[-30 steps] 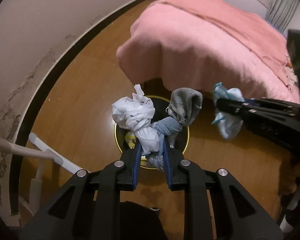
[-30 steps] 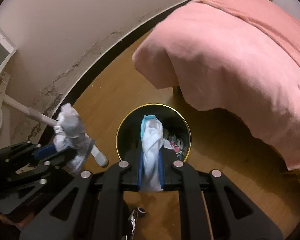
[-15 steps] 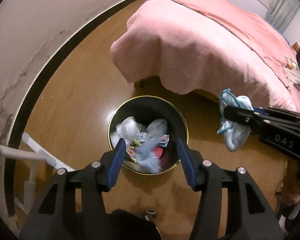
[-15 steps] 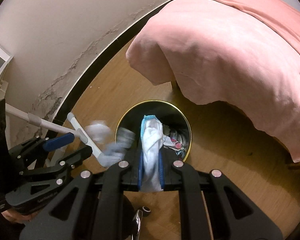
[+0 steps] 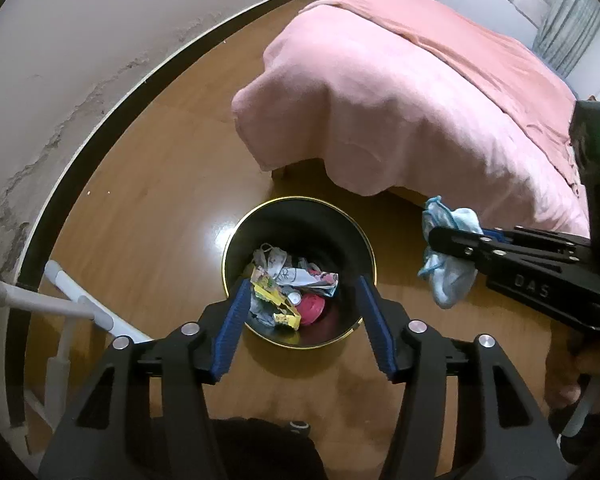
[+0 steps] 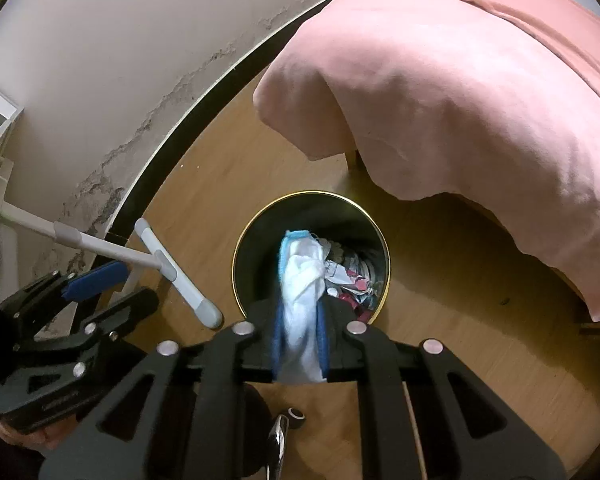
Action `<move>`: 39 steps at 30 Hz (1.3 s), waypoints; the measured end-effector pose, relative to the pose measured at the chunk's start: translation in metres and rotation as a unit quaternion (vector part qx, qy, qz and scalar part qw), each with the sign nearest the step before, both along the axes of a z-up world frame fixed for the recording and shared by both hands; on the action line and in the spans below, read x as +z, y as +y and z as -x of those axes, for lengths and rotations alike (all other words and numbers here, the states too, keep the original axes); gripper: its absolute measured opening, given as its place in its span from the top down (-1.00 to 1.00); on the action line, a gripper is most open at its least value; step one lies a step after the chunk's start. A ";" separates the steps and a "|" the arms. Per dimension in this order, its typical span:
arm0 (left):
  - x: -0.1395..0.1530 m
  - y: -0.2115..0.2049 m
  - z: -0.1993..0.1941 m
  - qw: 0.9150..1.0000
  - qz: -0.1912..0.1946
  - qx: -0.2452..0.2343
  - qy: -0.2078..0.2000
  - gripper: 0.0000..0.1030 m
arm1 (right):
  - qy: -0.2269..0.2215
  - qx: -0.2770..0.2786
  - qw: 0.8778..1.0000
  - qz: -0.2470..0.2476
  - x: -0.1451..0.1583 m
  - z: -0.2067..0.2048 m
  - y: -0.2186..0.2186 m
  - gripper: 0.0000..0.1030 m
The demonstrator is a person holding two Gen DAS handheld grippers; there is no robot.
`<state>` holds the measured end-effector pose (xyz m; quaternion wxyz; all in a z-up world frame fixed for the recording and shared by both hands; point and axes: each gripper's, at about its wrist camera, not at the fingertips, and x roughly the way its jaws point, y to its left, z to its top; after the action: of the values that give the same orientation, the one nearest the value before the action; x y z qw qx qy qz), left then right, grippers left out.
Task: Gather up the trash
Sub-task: 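Open the left tool dropping the bag and sock while the right tool releases the cloth, then move both open tools back to the desk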
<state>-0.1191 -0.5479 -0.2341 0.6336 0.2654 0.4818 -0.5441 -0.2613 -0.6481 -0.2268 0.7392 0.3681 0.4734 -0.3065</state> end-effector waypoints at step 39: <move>0.206 0.470 -0.175 0.895 0.079 0.411 -0.156 -0.77 | -0.184 0.425 0.874 0.147 0.224 -0.240 0.333 -0.47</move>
<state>0.0557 -0.0782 -0.0278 0.8867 0.0740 0.3982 -0.2231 -0.0213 -0.3146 -0.0026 0.9174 0.0687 0.3896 0.0443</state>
